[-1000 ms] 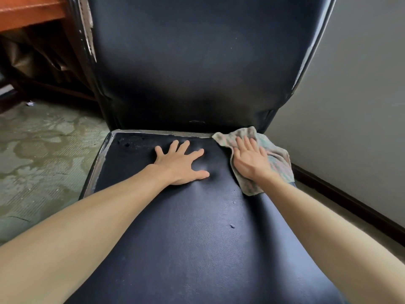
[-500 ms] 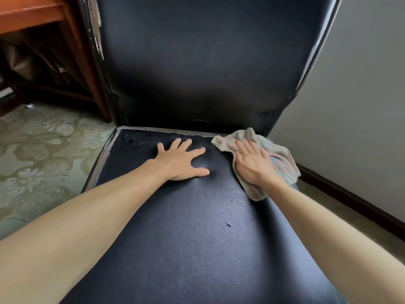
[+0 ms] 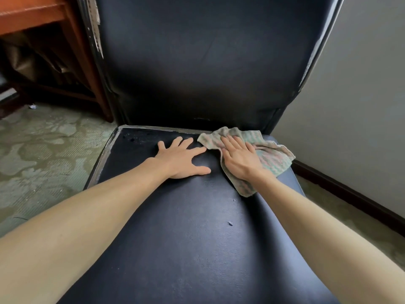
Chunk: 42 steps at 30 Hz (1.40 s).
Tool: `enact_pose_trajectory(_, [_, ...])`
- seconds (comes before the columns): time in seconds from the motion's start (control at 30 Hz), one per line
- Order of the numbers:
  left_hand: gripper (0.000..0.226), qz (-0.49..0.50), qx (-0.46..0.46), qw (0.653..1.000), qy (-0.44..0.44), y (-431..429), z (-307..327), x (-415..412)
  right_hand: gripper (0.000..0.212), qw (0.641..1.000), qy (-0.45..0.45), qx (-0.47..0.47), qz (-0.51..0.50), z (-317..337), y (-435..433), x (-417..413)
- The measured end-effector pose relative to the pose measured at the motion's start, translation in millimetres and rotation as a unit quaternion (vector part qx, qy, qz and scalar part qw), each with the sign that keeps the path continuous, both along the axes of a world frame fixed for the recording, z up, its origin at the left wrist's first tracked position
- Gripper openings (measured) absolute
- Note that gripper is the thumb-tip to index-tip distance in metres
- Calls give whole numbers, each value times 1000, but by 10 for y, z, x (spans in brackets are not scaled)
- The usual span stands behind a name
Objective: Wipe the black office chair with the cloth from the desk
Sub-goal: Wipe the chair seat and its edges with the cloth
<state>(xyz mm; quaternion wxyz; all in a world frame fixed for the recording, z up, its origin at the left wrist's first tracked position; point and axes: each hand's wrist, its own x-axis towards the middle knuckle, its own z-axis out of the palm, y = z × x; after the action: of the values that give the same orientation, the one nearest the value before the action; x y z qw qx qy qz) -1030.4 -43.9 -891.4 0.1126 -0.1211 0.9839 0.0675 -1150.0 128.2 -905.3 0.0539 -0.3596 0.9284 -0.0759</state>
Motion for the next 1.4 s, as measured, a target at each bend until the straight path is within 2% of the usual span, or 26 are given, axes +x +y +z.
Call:
enact_pose_trajectory(0.2, [82,-4,6,1000,-5,-24,-17,-11,55,995,8,19,-95,22,203,-227])
enact_pose_trajectory(0.43, [81,-4,-1,1000,-10,-1,63,15,55,1000,-3,-7,-17,16,-380,-56])
enact_pose_trajectory(0.63, [90,53,-28,998,-8,74,197,209,54,999,5,-22,-46,13,-181,-15])
enact_pose_trajectory(0.8, [97,73,32,997,-17,-196,169,375,55,994,22,-19,-105,3,-130,57])
enact_pose_trajectory(0.93, [99,56,87,995,-4,-313,159,478,56,998,9,-22,-60,22,-441,189])
enact_pose_trajectory(1.1, [100,93,108,990,-8,-366,191,560,56,999,3,-34,-5,-22,-586,240])
enact_pose_trajectory(1.3, [94,88,126,988,-9,-390,165,546,54,993,30,-32,-113,9,-137,-21])
enact_pose_trajectory(1.4, [92,83,128,988,-10,-377,163,535,55,990,24,-27,-134,27,-219,5])
